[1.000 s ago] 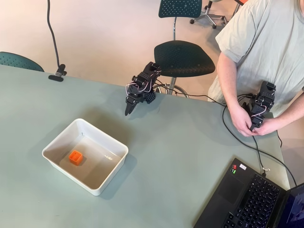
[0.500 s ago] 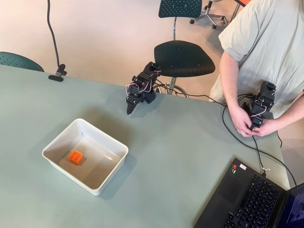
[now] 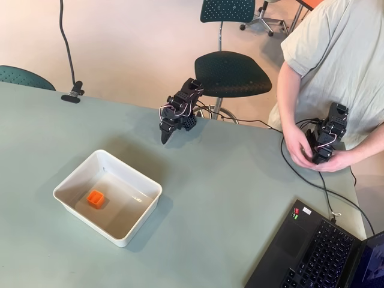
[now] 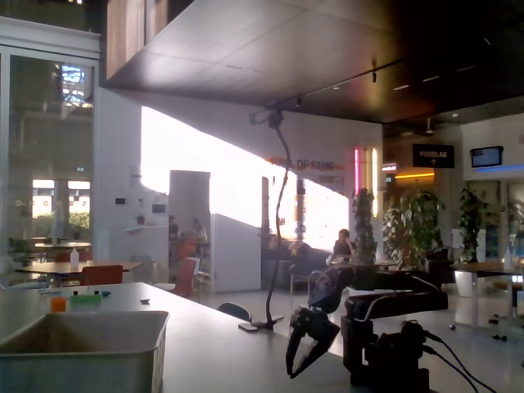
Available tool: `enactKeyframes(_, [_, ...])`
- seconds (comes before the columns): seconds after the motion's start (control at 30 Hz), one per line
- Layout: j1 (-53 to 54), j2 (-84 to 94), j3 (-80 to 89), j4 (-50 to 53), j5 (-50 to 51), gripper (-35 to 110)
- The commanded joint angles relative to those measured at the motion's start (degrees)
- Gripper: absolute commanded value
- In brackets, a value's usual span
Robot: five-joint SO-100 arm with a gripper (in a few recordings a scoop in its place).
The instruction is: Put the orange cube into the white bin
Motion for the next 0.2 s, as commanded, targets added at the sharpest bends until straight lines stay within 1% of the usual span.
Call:
enactKeyframes(0.0, [-0.2,-0.1,-0.2,-0.2,0.2,-3])
enactKeyframes(0.17, [-0.2,-0.1,-0.2,-0.2,0.2,-3])
